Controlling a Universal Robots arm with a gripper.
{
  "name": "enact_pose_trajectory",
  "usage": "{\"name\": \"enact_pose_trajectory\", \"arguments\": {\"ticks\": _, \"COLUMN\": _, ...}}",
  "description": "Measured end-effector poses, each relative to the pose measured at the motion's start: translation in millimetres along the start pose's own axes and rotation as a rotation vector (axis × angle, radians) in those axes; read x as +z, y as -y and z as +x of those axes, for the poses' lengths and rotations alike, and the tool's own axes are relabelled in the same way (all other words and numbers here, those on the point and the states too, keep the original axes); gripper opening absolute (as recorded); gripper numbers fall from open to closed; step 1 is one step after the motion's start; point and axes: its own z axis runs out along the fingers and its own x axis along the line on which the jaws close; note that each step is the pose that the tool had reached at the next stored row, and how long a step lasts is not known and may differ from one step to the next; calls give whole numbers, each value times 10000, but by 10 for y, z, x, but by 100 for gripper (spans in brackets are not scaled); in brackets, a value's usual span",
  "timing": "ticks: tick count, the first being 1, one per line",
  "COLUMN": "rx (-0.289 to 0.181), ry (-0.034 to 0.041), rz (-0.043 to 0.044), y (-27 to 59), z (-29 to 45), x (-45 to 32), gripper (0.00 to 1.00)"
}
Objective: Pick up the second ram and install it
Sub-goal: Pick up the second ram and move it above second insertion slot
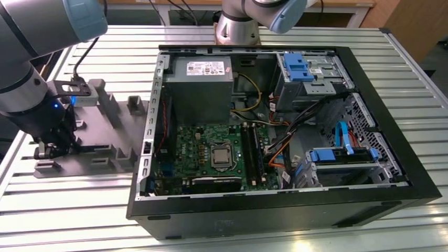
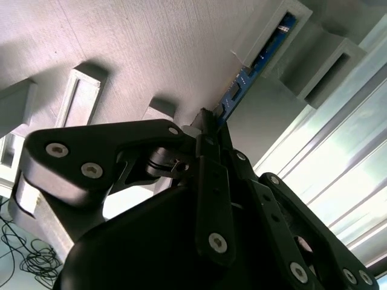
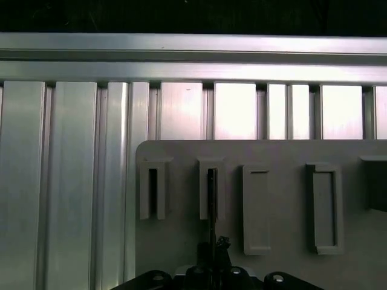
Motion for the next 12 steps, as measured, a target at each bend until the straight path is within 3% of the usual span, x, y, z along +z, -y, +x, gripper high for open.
{"name": "enact_pose_trajectory", "arguments": {"ticks": 12, "rx": 0, "ry": 0, "rz": 0, "y": -2, "z": -1, "x": -95, "gripper": 14}}
